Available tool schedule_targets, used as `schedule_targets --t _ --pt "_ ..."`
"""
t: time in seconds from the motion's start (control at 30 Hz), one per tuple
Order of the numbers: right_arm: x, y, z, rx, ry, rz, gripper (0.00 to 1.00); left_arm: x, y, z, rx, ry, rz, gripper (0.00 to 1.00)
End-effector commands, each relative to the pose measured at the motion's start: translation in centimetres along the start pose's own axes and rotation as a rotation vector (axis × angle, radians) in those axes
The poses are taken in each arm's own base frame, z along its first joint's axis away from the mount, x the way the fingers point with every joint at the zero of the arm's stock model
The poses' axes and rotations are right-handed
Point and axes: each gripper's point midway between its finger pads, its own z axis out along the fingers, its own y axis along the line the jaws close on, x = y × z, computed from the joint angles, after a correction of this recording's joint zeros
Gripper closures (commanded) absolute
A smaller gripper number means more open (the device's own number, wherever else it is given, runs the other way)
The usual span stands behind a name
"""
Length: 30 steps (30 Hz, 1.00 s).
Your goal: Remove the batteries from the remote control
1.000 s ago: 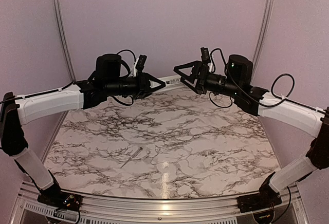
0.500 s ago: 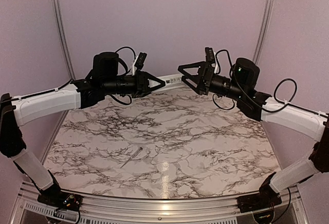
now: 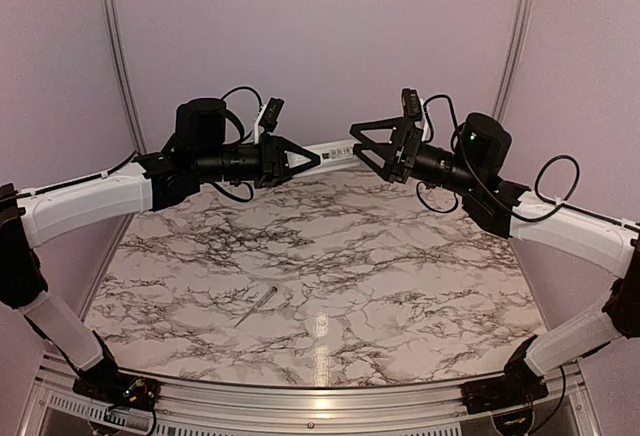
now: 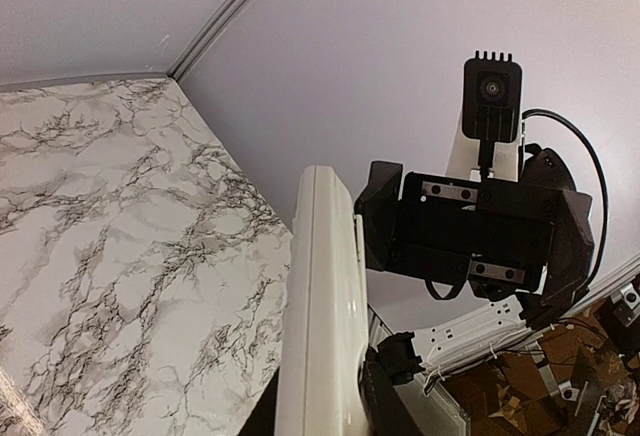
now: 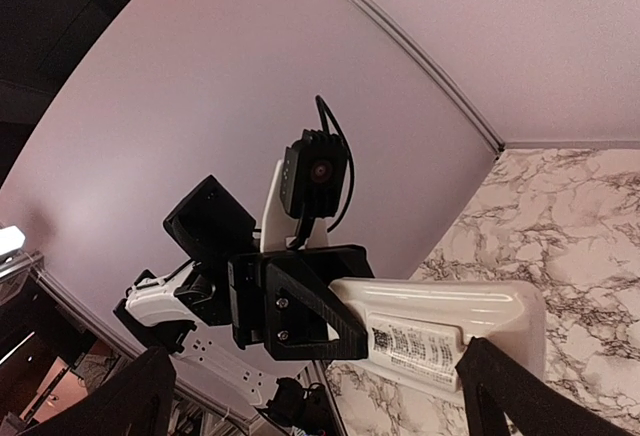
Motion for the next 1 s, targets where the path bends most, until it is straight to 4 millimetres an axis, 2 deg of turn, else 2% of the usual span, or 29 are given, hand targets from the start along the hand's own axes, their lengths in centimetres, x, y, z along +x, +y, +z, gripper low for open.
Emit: schedule_targets --t 0.0,0.47,0.97 --pt "6.2 -1.9 0.8 0.013 0.218 0.151 0.02 -0.8 -10.8 -1.8 0.352 -0.024 0.232 1.00" --pt "6.2 -1.4 1.0 -0.005 0.239 0.146 0.02 -0.8 -10.2 -1.2 0.339 -0.024 0.236 1.00" --pt "5.9 -1.0 0.6 -0.015 0.232 0.135 0.02 -0.4 -7.2 0.3 0.247 -0.032 0.225 1.00"
